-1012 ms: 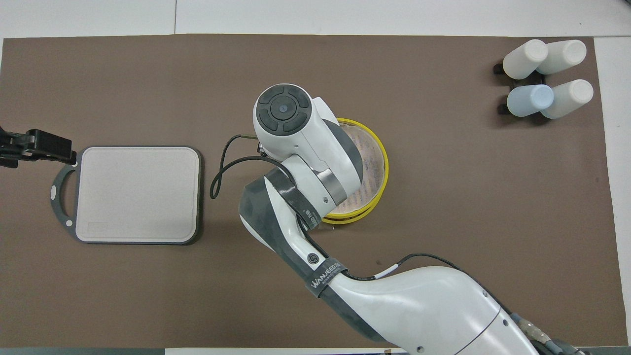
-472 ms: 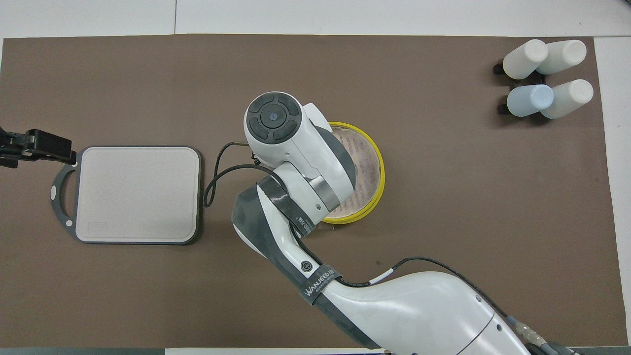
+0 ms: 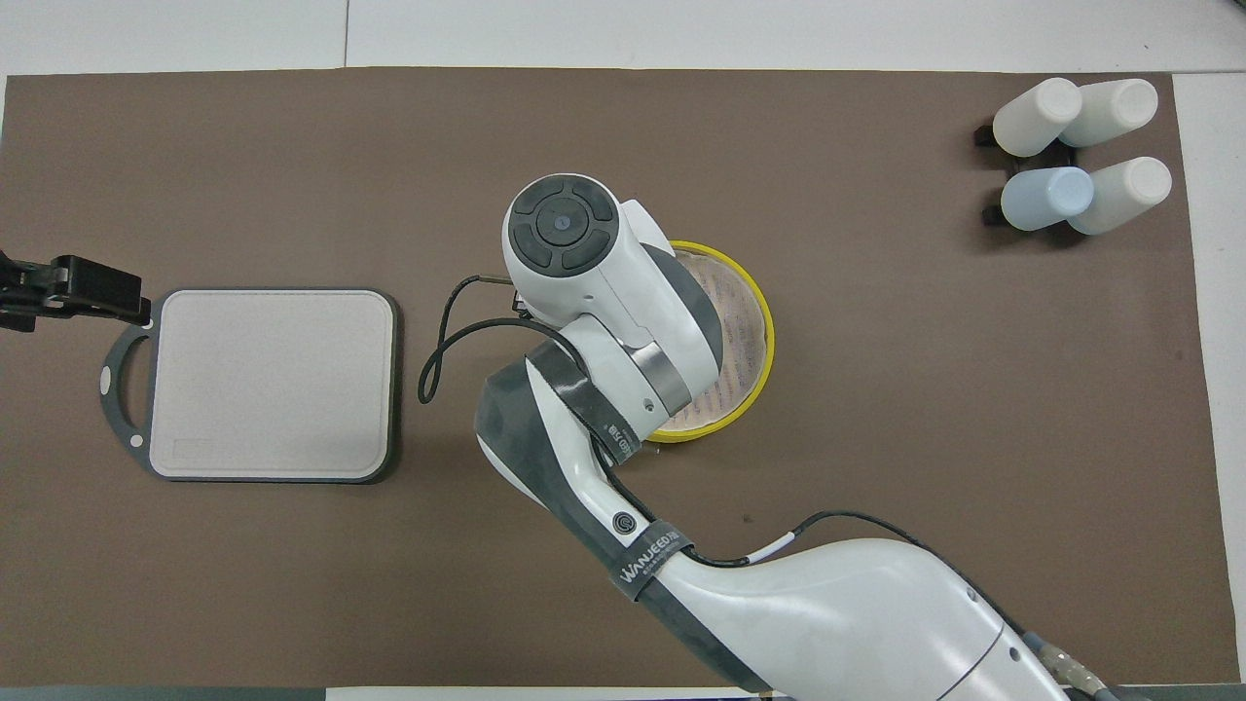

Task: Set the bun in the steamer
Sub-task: 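Lower the yellow-rimmed lid onto the steamer with the right gripper and release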

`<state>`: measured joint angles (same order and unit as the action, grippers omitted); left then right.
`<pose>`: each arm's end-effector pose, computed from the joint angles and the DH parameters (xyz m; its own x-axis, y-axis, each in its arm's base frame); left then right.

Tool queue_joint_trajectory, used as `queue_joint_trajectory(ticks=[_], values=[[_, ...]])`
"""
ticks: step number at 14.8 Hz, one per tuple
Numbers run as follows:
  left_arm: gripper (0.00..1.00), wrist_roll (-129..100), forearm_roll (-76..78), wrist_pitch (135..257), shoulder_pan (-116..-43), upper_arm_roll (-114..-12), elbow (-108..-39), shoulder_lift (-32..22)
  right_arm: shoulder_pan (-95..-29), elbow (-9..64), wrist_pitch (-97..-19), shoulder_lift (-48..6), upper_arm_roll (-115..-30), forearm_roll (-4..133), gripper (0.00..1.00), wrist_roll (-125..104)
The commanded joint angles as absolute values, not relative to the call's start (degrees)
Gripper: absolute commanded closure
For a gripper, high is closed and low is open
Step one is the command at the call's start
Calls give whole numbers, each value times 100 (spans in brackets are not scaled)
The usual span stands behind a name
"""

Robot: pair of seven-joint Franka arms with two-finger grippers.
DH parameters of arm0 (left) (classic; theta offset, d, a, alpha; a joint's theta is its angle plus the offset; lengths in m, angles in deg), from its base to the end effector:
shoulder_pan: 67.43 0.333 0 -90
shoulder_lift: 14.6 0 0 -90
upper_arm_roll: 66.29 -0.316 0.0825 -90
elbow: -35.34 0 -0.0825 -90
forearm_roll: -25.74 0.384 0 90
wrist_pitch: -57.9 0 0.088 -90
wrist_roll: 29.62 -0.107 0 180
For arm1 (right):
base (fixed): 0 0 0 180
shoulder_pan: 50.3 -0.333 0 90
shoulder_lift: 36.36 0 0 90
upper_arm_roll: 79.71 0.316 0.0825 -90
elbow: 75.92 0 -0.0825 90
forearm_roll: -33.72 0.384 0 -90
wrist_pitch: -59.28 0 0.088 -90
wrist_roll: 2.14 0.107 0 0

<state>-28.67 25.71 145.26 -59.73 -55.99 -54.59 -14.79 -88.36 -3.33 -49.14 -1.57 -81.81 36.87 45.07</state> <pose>0.5480 -0.0251 0.6229 0.9987 -0.0288 -0.0416 -0.0288 -0.9996 -0.0008 0.5841 0.4365 0.4043 0.9787 -0.2048 -0.0107 -0.2051 -0.9781 -0.0349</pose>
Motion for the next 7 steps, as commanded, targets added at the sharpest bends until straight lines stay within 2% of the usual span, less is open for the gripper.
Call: queue_joint_trajectory(ticks=[1, 7], values=[[0, -2892, 2530, 14552, -6004, -5618, -5492, -1531, -8739, 36, -4917, -472, -8147, 3715, 100, 4286], [0, -2892, 2530, 14544, -6013, -5618, -5492, -1522, -8801, 186, -5154, -507, -8147, 3802, 100, 4365]])
